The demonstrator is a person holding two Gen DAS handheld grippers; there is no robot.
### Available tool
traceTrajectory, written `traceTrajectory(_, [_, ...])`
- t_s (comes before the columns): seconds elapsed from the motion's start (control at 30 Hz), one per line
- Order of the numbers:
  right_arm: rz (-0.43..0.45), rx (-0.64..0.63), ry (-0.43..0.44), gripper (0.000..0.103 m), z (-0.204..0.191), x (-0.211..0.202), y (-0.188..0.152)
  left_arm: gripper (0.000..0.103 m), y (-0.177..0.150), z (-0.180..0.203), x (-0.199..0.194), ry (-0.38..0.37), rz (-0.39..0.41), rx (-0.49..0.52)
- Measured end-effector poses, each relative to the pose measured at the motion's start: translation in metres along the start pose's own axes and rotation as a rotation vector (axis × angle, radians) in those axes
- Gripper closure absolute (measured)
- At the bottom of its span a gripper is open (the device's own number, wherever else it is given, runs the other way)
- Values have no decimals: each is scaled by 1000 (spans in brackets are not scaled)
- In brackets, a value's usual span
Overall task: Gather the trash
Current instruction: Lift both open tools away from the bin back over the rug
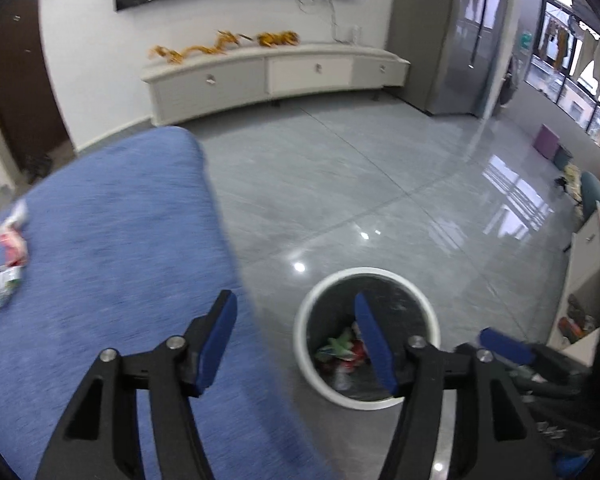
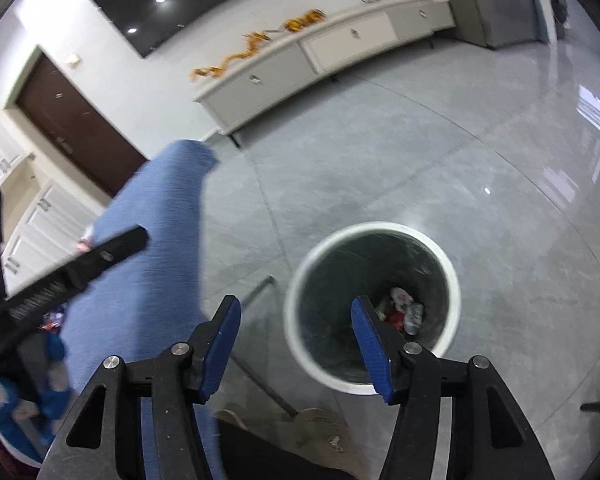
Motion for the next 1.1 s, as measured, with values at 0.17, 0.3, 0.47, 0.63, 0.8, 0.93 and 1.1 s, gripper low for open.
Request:
traceTrajectory(0.17, [58, -88, 47, 45, -50, -30, 0, 42, -17, -37, -52, 97, 64, -12])
traceTrajectory(0.3, [97, -161, 66, 45, -91, -47, -4, 42, -35, -70, -89, 166, 101, -34])
traceTrajectory(0.47, [114, -239, 96, 41, -139, -53, -14, 42, -59, -100, -135, 239, 163, -62])
traceTrajectory(0.63, [124, -317, 97, 38, -180, -50, -24, 42, -76, -125, -169, 287, 211, -99])
traceTrajectory(0.8, [125, -365, 90, 33, -217, -48, -37, 42, -95, -144, -197, 330, 246, -131])
traceTrajectory(0.93, [118, -383, 109, 31, -234, -49, -44, 42, -107, -157, -215, 353, 270, -162])
traceTrajectory(1.1, [109, -405, 128, 31, -253, -49, -50, 42, -120, -173, -226, 365, 283, -196])
Point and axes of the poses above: each gripper's, at about its wrist camera, not at the fingertips, and x roughly the way its jaws point, z to its right, y to its top, the point moved 5 cm from there along x, roughly the way its jaws point, and after that the axes turned 15 degrees about -y, right-handed, at the moved point
